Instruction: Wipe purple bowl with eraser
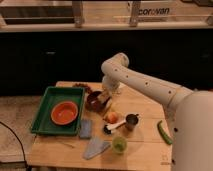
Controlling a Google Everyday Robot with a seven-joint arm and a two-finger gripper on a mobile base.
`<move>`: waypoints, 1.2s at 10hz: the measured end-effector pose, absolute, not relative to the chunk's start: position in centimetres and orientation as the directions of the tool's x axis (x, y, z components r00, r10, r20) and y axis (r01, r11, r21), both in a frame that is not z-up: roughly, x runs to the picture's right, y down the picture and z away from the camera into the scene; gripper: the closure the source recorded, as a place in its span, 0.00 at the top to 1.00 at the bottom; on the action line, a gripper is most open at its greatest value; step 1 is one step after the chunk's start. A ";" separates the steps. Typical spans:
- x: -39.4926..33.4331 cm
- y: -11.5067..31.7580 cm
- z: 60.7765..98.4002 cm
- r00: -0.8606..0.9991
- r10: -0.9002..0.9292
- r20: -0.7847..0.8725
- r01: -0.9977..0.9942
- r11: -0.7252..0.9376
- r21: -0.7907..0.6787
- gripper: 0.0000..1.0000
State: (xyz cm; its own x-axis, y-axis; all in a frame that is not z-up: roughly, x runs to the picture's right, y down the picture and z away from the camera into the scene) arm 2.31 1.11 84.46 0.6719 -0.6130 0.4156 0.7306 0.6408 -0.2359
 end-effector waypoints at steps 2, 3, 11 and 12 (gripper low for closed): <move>1.8 1.5 85.0 0.658 -0.621 0.427 0.745 0.622 -0.243 0.02; 0.8 1.8 85.3 0.646 -0.625 0.438 0.754 0.610 -0.243 0.02; -0.4 1.2 87.3 0.629 -0.633 0.451 0.771 0.581 -0.261 0.02; -0.2 0.7 87.7 0.631 -0.636 0.445 0.771 0.579 -0.265 0.02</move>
State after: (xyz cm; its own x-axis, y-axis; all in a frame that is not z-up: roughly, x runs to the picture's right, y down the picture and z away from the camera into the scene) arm -0.21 0.75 87.66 0.6306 -0.6357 0.4453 0.7709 0.5792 -0.2649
